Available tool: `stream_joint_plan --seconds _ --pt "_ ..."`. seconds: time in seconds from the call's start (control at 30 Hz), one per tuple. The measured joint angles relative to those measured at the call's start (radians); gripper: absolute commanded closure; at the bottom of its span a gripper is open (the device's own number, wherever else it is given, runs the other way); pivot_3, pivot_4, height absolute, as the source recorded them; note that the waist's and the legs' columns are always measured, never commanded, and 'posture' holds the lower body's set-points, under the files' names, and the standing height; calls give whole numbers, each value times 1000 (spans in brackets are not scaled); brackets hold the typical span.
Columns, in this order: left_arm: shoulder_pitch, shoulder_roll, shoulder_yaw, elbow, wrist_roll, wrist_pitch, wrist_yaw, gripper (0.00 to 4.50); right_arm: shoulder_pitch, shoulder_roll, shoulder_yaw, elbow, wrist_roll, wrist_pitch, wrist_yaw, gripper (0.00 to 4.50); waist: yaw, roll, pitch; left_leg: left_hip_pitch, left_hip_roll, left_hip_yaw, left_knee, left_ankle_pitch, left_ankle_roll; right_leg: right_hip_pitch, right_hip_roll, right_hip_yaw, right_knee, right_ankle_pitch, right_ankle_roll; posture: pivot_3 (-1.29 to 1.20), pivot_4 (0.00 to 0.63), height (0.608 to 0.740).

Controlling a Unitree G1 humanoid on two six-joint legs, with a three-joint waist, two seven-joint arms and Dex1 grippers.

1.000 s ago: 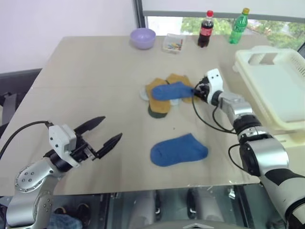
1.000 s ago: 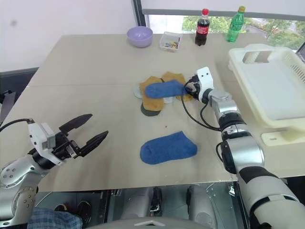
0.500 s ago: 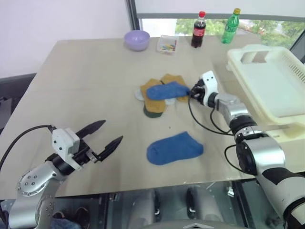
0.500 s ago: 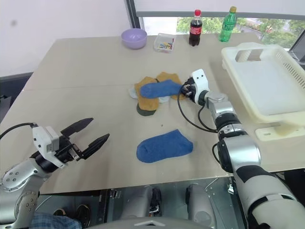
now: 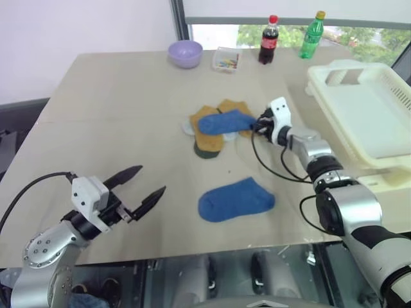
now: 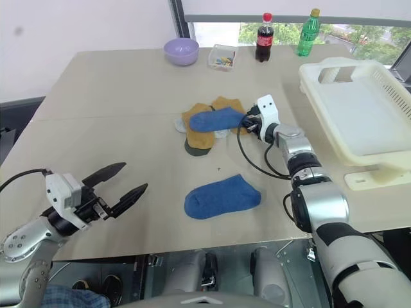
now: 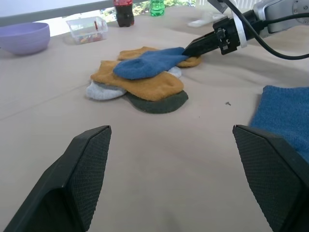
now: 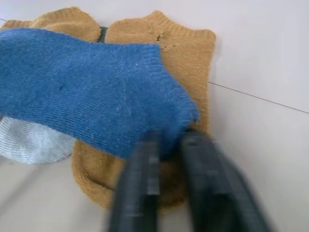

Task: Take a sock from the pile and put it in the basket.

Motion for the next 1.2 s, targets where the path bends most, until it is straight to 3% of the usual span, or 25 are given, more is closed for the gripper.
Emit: stream_joint_plan --seconds 0.4,0.67,0.9,1.2 --pt "-12 0 -6 0 7 0 0 141 1 8 -2 -14 -5 -93 15 4462 0 0 0 0 0 0 0 0 0 0 0 0 0 0 0 0 150 733" --pt "5 -1 -6 0 11 0 -1 141 29 25 -32 -161 45 -89 90 4462 2 0 0 0 0 0 0 0 0 0 0 0 0 0 0 0 150 733" --pt "45 -9 -7 -18 14 -1 -1 141 239 -61 46 -498 65 250 236 4462 7 0 0 -1 0 -1 0 0 0 0 -1 0 0 0 0 0 150 733" --pt "47 -16 -14 -28 19 -1 -1 141 494 -379 100 -1138 321 883 461 4462 10 0 0 -1 0 -3 1 -3 5 0 -1 -2 0 -2 -4 0 150 733"
